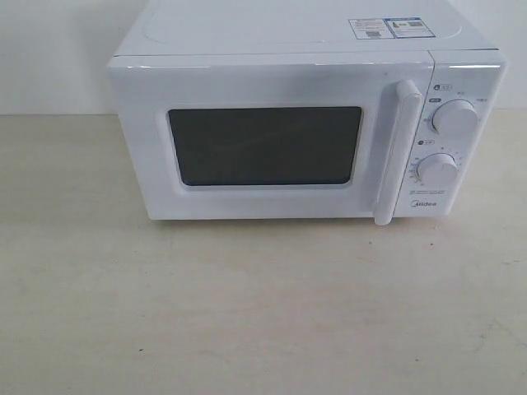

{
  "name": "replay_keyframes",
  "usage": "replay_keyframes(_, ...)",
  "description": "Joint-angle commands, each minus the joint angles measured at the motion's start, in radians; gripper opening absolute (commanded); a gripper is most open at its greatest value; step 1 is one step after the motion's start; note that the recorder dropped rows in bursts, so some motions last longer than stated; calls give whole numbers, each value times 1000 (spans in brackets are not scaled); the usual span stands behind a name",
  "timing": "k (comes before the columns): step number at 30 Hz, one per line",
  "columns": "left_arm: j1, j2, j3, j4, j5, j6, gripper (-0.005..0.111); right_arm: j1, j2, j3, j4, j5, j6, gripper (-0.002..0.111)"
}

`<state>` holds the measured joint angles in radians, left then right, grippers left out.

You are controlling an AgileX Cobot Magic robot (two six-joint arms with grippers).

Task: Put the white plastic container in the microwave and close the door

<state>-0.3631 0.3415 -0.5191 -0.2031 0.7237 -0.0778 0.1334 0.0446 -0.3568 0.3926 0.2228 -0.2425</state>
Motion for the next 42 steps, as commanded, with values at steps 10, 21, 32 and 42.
replay_keyframes(10,-6,-5,2,4,-13,-6,4,-43,-45,129,-83,103,-32,0)
replay_keyframes(21,-6,-5,2,4,-19,-6,4,-43,-45,315,-83,-17,-21,0)
replay_keyframes(32,-6,-5,2,4,-19,-6,4,-43,-45,357,-359,42,134,0)
replay_keyframes(42,-6,-5,2,4,-19,-6,4,-43,-45,357,-506,103,253,0)
